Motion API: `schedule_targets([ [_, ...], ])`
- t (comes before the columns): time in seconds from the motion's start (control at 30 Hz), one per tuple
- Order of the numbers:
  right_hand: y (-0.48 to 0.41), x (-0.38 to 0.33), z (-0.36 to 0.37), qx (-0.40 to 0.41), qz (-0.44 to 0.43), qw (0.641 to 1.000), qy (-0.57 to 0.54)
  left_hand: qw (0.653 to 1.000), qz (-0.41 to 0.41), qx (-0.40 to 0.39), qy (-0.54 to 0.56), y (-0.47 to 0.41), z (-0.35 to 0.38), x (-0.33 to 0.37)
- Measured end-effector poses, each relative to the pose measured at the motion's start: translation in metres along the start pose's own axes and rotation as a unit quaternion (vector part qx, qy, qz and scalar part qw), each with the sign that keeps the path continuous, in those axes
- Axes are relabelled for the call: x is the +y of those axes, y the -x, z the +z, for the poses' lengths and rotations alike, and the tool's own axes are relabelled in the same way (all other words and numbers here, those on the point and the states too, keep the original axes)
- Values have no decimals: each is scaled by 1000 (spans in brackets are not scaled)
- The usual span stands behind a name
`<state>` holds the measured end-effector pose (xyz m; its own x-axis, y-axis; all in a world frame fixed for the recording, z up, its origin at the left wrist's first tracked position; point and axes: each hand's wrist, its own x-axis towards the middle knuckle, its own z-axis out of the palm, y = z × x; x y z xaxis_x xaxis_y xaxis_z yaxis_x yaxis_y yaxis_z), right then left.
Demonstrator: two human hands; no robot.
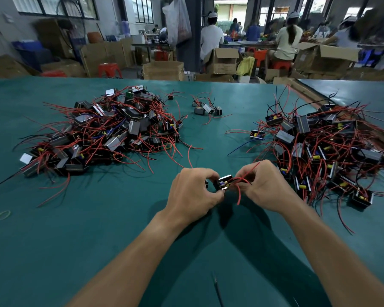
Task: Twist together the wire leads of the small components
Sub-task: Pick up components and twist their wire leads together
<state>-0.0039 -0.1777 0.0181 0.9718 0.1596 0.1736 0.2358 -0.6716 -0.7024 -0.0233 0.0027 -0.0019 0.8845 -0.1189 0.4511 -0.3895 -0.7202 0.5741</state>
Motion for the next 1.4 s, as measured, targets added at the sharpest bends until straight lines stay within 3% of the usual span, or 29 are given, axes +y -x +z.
schedule_targets([
  [0.23, -2, 5, -1, 2, 24, 994, -106, 999, -12, 31, 38, 0, 1, -1],
  [0.5, -8, -2, 6, 131, 86, 949, -275, 977, -66, 59, 195, -4, 2, 3],
  [0.63, -9, 1, 3, 123, 126, 936, -306, 964, -85, 48, 248, -3, 3, 7],
  [0.8, -9, 1, 4, 103, 95, 953, -269, 960, -86, 21, 265, -4, 2, 6],
  [1.03, -10, 9, 2, 61, 48, 974, -212, 976, -13, -54, 211, -2, 1, -2],
  [1.4, -7, 6, 6, 4, 19, 989, -145, 986, 57, -80, 138, 2, -5, 4],
])
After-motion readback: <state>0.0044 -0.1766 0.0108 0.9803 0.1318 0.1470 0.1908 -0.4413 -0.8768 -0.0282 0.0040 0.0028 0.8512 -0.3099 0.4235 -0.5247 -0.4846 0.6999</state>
